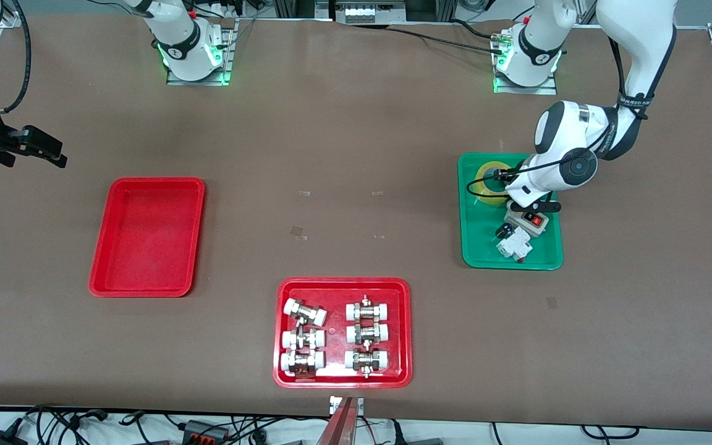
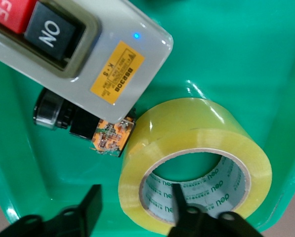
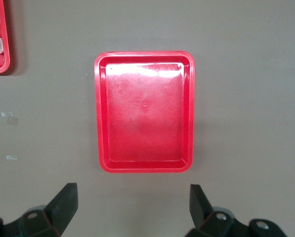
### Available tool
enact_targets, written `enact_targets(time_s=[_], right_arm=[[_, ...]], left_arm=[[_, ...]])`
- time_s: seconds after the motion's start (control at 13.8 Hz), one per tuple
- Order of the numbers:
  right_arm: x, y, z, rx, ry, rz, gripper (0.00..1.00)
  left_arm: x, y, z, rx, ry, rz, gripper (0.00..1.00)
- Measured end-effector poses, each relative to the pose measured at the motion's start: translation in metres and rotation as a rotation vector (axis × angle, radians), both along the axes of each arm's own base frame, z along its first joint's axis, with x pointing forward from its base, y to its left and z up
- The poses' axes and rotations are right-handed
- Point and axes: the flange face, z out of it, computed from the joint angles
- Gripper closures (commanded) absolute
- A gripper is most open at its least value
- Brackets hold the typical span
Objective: Left arm passes tape to right arm into tray
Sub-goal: 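Grasp the tape roll rim with the left gripper and lift it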
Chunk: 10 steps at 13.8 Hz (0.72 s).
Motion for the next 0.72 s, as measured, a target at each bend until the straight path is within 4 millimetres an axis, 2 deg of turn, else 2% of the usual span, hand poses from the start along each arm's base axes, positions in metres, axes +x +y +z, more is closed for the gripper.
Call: enact_targets(time_s=[0.22, 0.43, 0.58, 0.72], right_arm=[[0.0, 0.0, 0.0, 0.0, 0.0, -0.001, 0.0], [0.0, -0.001, 0.0, 0.0, 0.0, -0.002, 0.0], [0.0, -0.001, 0.0, 0.0, 0.0, -0.002, 0.0], [0.0, -0.001, 0.0, 0.0, 0.0, -0.002, 0.0]], left_arm=[[0.0, 0.0, 0.0, 0.001, 0.003, 0.003, 0.94], [0.005, -0.001, 0.009, 0.001, 0.005, 0.001, 0.95], [0.023, -0.006, 0.038, -0.001, 0.0, -0.005, 0.95], [0.046, -0.017, 0.085, 0.0, 0.005, -0.008, 0.95]])
